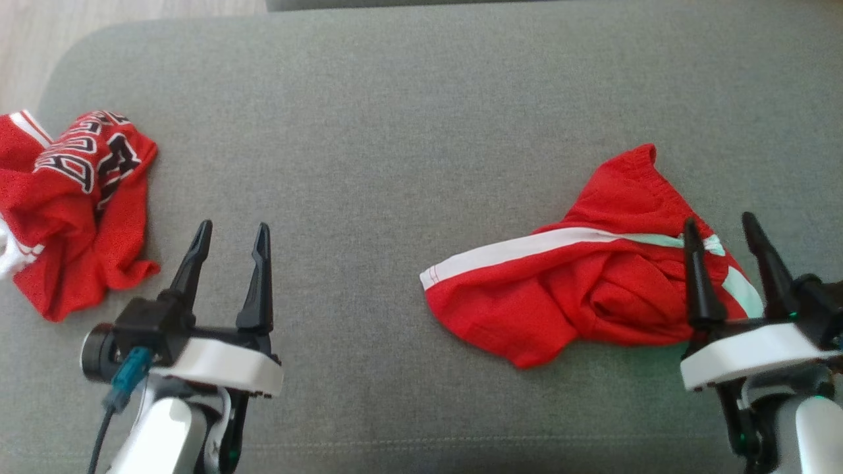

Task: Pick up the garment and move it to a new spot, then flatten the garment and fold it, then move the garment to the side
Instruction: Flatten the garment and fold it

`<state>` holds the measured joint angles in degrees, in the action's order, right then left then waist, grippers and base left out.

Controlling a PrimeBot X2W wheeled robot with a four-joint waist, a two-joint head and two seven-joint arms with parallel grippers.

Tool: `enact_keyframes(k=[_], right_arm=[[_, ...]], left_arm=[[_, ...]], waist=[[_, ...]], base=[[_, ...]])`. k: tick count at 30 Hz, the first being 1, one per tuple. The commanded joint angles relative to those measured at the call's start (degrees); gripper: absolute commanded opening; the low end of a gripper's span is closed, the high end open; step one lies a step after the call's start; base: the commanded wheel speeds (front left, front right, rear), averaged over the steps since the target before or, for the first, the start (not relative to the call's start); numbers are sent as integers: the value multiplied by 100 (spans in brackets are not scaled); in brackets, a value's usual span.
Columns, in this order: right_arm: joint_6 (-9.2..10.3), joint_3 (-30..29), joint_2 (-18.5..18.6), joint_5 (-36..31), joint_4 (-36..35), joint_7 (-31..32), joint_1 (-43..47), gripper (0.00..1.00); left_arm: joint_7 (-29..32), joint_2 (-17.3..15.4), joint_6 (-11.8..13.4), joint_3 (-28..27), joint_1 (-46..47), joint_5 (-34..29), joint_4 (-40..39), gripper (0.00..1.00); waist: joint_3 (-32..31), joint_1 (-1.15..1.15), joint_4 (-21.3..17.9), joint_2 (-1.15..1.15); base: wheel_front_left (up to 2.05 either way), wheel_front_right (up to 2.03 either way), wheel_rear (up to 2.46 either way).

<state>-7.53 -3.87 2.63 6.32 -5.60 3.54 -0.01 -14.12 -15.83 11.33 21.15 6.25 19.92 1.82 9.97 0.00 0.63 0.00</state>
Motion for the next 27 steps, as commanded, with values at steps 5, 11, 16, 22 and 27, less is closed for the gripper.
enact_keyframes(k=[5,11,16,22,27], right_arm=[[4,241,28,80,-287,27,122,100],[4,303,26,144,-299,33,137,100],[4,298,26,155,-288,42,99,100],[4,297,25,175,-296,54,51,100],[4,362,25,163,-307,76,-39,100]], left_arm=[[27,-138,111,-228,-15,35,-280,100],[68,-161,155,-218,-85,54,-342,100],[90,-182,101,-177,-70,84,-349,100],[454,-121,-296,204,301,168,-260,100],[984,160,-827,749,899,312,53,100]], waist=[[-132,0,20,0],[-156,0,8,0],[-144,0,1,0],[4,0,-3,0],[215,0,-108,0]], base=[[0,0,0],[0,0,0],[0,0,0],[0,0,0],[0,0,0]])
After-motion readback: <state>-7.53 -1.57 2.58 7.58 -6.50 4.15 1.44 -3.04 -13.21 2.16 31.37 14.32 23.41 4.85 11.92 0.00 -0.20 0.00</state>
